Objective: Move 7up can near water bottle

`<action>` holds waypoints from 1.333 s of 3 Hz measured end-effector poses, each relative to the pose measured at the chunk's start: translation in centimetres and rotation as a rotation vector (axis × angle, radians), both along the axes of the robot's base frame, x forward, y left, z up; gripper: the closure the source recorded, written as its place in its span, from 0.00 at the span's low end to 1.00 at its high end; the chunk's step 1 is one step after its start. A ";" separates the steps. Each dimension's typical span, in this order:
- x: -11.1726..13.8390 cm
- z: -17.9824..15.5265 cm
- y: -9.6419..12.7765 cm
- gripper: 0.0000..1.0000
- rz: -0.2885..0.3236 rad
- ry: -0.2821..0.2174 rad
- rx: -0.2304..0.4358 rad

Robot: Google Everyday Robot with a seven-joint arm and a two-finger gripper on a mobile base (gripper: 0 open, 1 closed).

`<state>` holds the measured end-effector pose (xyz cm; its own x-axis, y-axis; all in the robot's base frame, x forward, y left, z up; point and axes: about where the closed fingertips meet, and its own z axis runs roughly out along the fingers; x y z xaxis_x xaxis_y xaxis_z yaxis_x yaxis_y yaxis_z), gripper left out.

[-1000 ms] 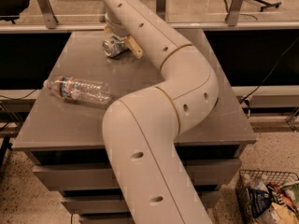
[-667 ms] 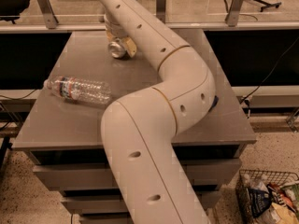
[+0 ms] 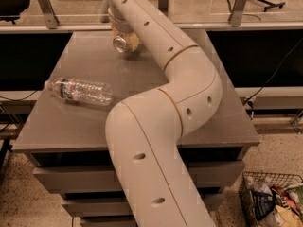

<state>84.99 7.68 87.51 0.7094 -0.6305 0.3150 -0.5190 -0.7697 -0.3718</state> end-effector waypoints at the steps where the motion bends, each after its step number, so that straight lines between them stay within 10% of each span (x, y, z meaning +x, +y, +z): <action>1: -1.2 3.2 -2.5 1.00 -0.066 -0.002 0.083; 2: -4.1 5.3 -4.7 1.00 -0.164 0.053 0.175; 4: -4.0 4.3 -3.2 1.00 -0.111 0.041 0.130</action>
Offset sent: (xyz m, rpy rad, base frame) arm -0.1149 -0.0797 0.0639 0.2739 0.1326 -0.2857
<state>81.02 4.50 91.77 0.6435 -0.7396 0.1975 -0.6153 -0.6532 -0.4414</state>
